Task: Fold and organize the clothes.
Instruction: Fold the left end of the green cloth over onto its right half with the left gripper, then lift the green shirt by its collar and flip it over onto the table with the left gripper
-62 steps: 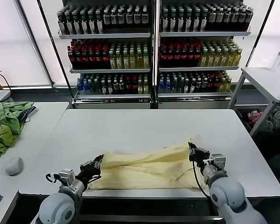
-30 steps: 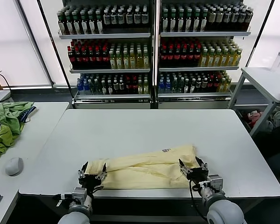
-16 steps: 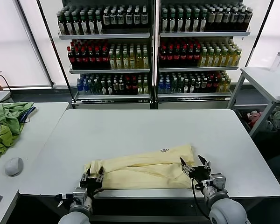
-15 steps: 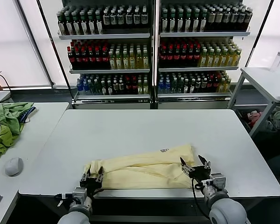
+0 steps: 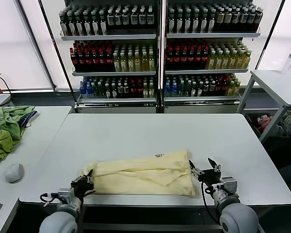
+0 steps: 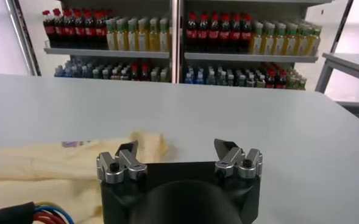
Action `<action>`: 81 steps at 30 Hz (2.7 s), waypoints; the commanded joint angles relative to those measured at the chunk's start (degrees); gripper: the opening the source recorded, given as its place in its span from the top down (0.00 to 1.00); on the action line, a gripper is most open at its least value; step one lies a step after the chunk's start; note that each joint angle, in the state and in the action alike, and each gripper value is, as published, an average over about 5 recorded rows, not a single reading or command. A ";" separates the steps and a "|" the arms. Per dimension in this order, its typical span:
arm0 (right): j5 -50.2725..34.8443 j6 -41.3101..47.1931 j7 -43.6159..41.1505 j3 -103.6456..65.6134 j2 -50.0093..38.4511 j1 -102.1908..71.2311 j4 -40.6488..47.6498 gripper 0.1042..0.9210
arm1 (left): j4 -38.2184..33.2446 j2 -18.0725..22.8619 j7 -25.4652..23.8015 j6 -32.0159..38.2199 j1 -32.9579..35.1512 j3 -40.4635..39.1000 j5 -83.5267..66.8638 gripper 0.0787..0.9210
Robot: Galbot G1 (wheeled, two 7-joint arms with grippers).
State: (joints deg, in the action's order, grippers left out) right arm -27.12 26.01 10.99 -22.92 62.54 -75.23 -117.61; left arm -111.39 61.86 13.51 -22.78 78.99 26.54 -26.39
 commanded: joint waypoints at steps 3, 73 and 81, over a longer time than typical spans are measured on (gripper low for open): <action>-0.28 -0.14 -0.07 -0.10 -0.30 0.67 0.10 0.12 | 1.37 -12.27 -1.61 1.41 -1.37 19.34 -9.88 0.94; 1.34 -0.74 -0.31 1.51 -0.59 1.14 0.88 0.12 | 6.79 -2.12 -7.44 8.35 -5.31 -2.54 -7.04 0.12; 1.33 -0.70 -0.33 0.08 -0.92 0.06 -0.02 0.12 | 9.76 -1.44 -10.10 2.13 -8.64 -5.04 -6.80 0.12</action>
State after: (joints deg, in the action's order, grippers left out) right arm -25.84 25.29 10.66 -22.35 61.63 -74.83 -117.29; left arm -105.99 61.11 5.48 -16.51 72.00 22.49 -36.42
